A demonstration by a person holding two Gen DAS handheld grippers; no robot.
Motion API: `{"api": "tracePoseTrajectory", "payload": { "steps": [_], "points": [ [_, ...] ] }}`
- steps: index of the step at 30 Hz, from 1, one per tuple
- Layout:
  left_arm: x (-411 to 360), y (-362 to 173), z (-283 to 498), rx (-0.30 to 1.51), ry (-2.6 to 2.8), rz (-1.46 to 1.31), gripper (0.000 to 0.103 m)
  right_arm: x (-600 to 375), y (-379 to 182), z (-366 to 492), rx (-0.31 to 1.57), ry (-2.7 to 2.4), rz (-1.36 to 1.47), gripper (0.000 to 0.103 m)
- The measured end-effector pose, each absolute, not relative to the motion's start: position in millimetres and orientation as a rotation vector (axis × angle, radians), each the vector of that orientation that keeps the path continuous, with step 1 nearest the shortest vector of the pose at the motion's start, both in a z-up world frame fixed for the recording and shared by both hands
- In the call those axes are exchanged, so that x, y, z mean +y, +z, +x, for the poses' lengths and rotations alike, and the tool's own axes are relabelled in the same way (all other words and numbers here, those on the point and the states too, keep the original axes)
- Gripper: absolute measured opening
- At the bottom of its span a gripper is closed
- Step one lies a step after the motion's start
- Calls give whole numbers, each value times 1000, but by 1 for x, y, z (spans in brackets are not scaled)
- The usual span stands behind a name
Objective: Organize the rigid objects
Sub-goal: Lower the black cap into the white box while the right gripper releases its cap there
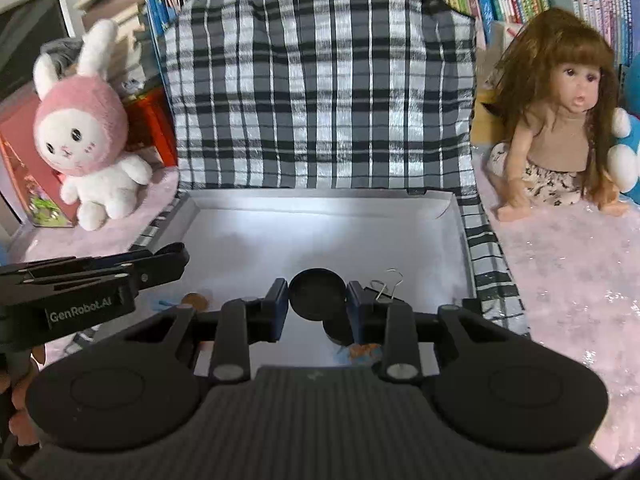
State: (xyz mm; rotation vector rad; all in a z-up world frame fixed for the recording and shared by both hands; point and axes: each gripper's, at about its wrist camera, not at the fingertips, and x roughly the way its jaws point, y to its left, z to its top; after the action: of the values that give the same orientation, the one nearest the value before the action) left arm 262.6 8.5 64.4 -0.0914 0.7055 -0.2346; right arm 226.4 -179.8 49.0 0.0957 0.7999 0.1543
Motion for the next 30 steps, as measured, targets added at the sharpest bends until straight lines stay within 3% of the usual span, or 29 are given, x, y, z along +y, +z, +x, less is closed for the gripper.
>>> {"api": "tracePoseTrajectory", "payload": {
  "steps": [30],
  "points": [
    [-13, 14, 284, 717, -186, 15, 30, -168, 13, 246, 793, 139, 40, 39]
  ]
}}
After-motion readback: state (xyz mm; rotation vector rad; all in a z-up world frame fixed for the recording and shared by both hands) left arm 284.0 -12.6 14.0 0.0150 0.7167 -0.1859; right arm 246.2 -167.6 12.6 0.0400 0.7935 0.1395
